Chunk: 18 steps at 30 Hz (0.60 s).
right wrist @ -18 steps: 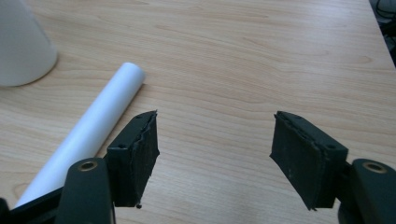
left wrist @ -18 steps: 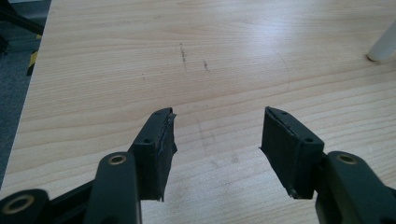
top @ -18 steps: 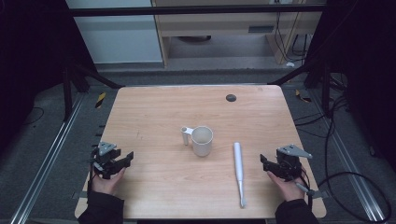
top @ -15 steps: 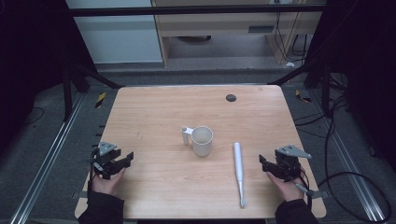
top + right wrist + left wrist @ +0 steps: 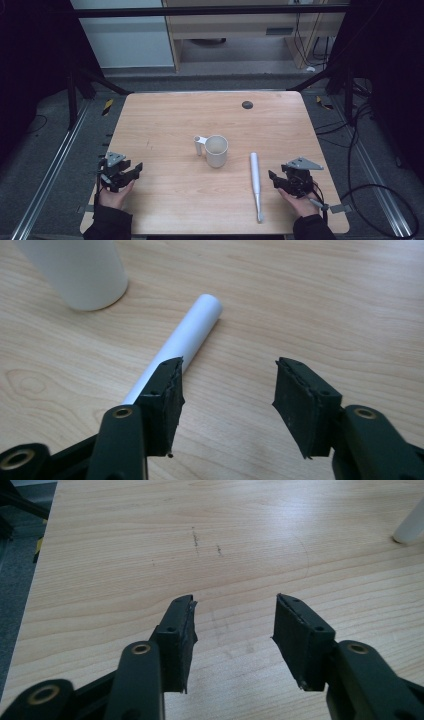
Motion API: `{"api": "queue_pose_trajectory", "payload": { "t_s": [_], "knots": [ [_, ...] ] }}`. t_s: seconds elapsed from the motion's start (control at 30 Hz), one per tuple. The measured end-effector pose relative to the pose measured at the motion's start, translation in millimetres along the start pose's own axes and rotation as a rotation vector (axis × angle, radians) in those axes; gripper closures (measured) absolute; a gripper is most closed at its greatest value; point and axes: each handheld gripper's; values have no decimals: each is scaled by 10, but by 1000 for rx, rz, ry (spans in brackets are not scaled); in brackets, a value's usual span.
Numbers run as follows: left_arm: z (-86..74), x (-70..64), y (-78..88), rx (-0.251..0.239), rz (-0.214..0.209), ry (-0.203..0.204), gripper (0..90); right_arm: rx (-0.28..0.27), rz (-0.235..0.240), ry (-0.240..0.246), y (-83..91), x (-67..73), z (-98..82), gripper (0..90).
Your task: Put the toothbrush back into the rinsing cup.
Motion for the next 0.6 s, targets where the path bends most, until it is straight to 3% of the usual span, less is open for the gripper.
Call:
{"api": "queue_pose_trajectory", "payload": {
  "t_s": [0.13, 0.6],
  "knots": [
    [3, -20, 0, 4, -8, -8, 536, 17, 32, 1, -8, 32, -8, 498],
    [8, -52, 3, 5, -18, -28, 599, 33, 71, 7, -65, 107, 18, 639]
  ]
}}
Point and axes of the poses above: each handheld gripper's, and its own axes: y roughly backward along the jaws, z roughly out of its top, x roughly to its left, and after that the axes turned 8 degrees about z, right-handed
